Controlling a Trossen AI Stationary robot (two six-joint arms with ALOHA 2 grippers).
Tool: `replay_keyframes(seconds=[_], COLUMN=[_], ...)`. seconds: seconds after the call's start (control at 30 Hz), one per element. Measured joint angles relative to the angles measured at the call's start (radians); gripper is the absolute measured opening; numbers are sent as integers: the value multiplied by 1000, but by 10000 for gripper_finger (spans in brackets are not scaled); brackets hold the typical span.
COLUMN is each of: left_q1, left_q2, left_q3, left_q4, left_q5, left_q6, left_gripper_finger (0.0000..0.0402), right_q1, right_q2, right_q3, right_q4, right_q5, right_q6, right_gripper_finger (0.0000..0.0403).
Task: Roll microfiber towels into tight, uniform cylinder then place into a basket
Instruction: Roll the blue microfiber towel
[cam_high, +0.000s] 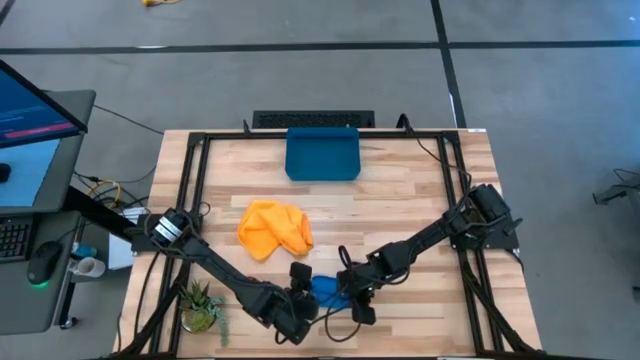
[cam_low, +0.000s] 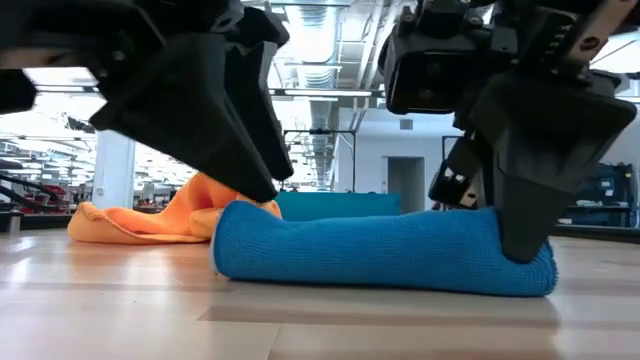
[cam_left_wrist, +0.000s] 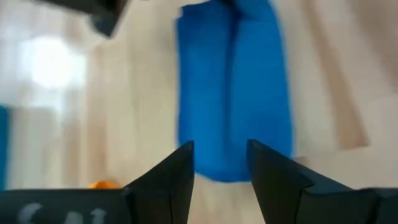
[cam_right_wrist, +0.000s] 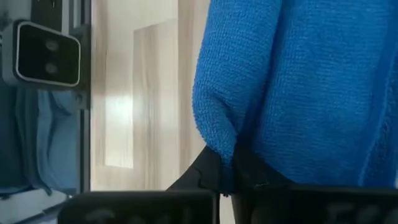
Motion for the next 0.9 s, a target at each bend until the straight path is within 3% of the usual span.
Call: replay_keyframes(seconds=[0.13,0.5,0.9], left_q1=[5,21,21], left_q2=[-1,33,59], left_q3=[-25,-26,-21], left_q4=[73,71,37], left_q5=[112,179,-20], left_q6=[88,113,78], left_gripper_finger=[139,139,139], right_q1=[-10,-37,-30], right_q2=[0,0,-5], right_q3=[0,0,2], right_q4=[3,0,-49], right_q5=[3,8,3], right_q6=[20,23,22], right_gripper_finger=[19,19,19])
